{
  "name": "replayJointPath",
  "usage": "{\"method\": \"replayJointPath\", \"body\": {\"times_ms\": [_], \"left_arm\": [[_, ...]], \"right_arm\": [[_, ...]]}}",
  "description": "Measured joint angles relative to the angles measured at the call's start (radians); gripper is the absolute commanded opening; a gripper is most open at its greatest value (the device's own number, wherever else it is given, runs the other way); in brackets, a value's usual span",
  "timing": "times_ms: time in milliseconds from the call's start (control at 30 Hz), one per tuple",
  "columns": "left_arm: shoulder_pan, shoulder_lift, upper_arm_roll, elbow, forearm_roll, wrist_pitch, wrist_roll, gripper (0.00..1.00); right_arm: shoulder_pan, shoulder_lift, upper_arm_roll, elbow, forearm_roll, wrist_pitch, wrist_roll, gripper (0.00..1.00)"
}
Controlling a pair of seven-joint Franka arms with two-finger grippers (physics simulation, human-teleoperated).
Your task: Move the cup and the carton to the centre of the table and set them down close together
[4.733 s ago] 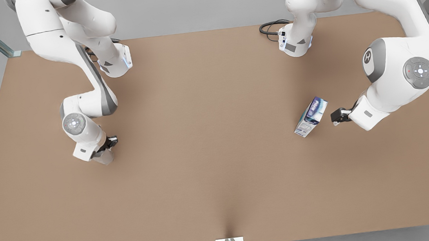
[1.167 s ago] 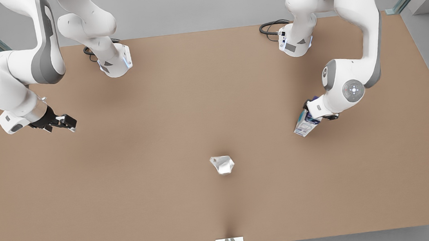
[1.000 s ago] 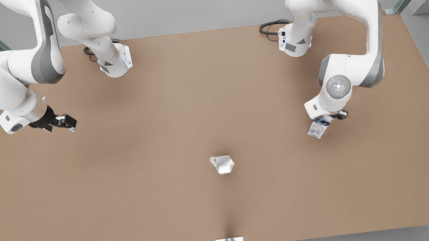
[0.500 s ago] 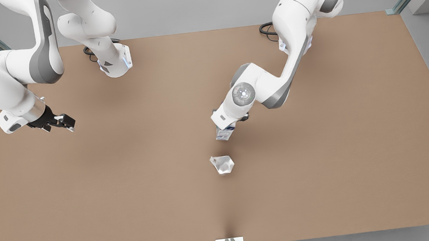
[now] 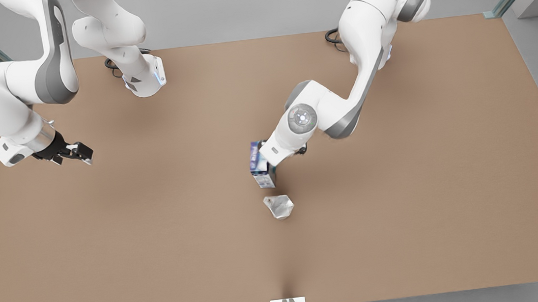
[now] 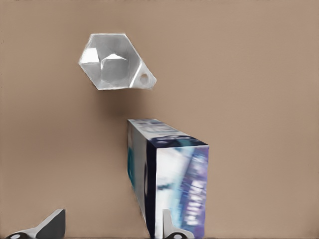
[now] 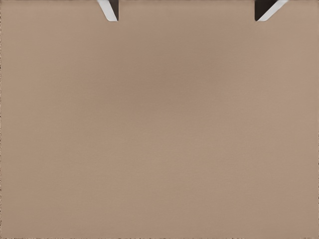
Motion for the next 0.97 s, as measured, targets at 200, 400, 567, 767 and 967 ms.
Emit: {"method": "replayJointPath", "body": {"times_ms": [200, 400, 567, 767, 967], "left_arm": [[0.017, -0.033, 0.153, 0.007, -0.004, -0.102, 0.12, 1.0], [0.018, -0.09, 0.338, 0.007, -0.002, -0.121, 0.122, 1.0], [0.02, -0.12, 0.568, 0.081, 0.002, -0.184, 0.295, 1.0], [0.318, -0.209, 0.24, 0.078, 0.099, -0.205, 0.295, 1.0], [0.428, -0.211, 0.106, 0.081, 0.189, -0.223, 0.292, 1.0]], "right_arm": [[0.001, 0.0, 0.0, 0.0, 0.0, 0.001, 0.0, 1.0], [0.0, -0.003, 0.0, 0.002, -0.001, 0.0, 0.0, 1.0], [0.0, -0.005, 0.0, 0.003, -0.001, 0.0, 0.002, 1.0], [0.0, -0.005, 0.0, 0.003, 0.0, -0.007, 0.012, 1.0], [-0.025, -0.037, 0.0, 0.005, -0.001, -0.006, 0.011, 1.0]]}}
